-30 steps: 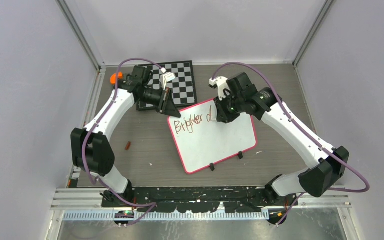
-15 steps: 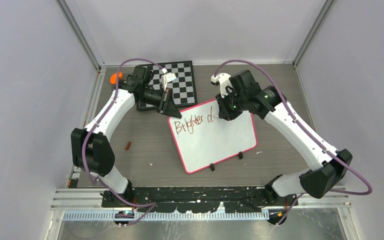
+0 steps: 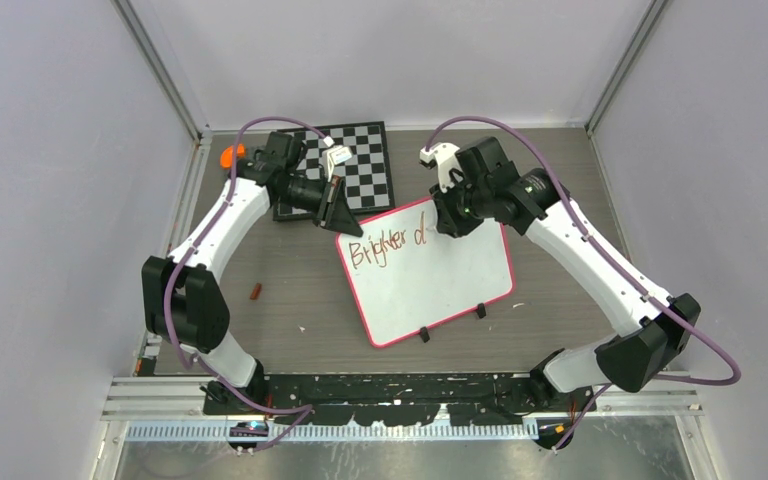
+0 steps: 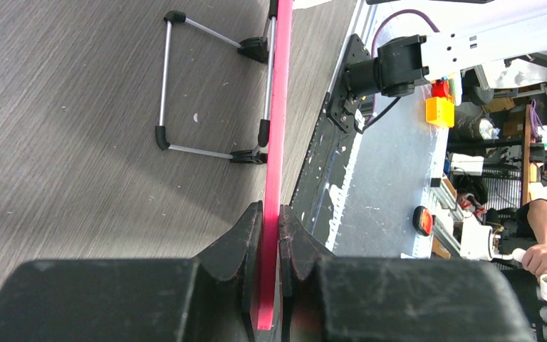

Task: Write a sentence on the whiteboard

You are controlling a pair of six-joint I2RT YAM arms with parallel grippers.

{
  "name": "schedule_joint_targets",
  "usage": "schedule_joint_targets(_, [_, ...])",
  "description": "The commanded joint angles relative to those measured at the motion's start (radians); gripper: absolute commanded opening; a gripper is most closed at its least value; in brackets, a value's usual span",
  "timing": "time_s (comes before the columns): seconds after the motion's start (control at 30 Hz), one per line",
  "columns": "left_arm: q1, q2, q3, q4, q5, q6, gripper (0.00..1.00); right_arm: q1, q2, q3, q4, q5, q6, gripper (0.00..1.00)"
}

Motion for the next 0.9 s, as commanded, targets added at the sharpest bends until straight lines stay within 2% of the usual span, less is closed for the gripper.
schedule_joint_targets(0.0, [-0.002,-0.014,0.016,-0.020,-0.011,-0.013,0.00,-0.002,0.004,0.050,0.039,-0.008,-0.012,0.00])
schedule_joint_targets(0.37, [-0.002,-0.014,0.016,-0.025,-0.012,-0.012,0.00,-0.001,-0.036,-0.043,0.034,-0.011,-0.013,0.00])
schedule_joint_targets(0.87, [-0.002,-0.008,0.027,-0.028,-0.010,-0.017,0.00,-0.004,-0.022,0.026,0.022,0.039,-0.035,0.00])
